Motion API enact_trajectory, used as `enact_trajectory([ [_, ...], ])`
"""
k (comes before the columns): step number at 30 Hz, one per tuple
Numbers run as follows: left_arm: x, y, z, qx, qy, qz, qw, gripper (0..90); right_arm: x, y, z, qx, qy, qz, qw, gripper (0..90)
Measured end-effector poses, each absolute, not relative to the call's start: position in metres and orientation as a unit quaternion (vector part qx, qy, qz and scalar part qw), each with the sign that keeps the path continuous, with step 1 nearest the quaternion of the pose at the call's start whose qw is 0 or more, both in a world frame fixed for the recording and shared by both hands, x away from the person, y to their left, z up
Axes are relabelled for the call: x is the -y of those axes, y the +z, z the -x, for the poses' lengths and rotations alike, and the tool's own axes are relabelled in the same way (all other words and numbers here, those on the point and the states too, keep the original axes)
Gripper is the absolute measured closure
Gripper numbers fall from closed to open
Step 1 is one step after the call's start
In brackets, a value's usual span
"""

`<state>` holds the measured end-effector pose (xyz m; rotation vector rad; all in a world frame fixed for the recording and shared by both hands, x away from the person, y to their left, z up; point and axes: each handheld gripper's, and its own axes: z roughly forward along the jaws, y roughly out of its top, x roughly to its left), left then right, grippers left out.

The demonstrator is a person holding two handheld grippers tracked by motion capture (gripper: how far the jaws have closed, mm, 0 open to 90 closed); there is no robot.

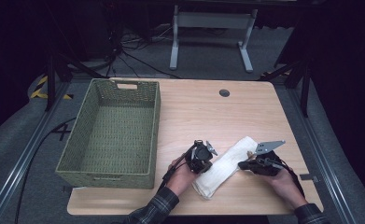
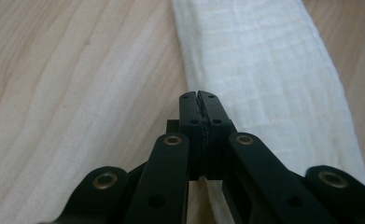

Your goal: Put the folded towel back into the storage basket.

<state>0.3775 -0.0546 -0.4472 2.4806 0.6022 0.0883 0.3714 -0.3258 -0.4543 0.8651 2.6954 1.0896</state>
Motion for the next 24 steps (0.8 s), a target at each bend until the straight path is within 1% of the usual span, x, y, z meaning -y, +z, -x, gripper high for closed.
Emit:
enact_trajectory([
  [5, 0.053, -0.446, -0.365, -0.22, 0.025, -0.93, 0.295, 89.3, 0.325, -0.455, -0.378, -0.886, 0.363, -0.285, 0.053, 89.5],
  [7, 0.054, -0.447, -0.361, -0.219, 0.021, -0.93, 0.294, 89.3, 0.322, -0.455, -0.381, -0.887, 0.36, -0.284, 0.06, 89.5],
  [14, 0.058, -0.447, -0.347, -0.197, 0.017, -0.935, 0.296, 89.3, 0.311, -0.455, -0.389, -0.889, 0.361, -0.274, 0.06, 89.5],
  [24, 0.069, -0.449, -0.337, -0.179, 0.014, -0.938, 0.298, 89.3, 0.3, -0.457, -0.398, -0.892, 0.366, -0.257, 0.062, 89.5],
])
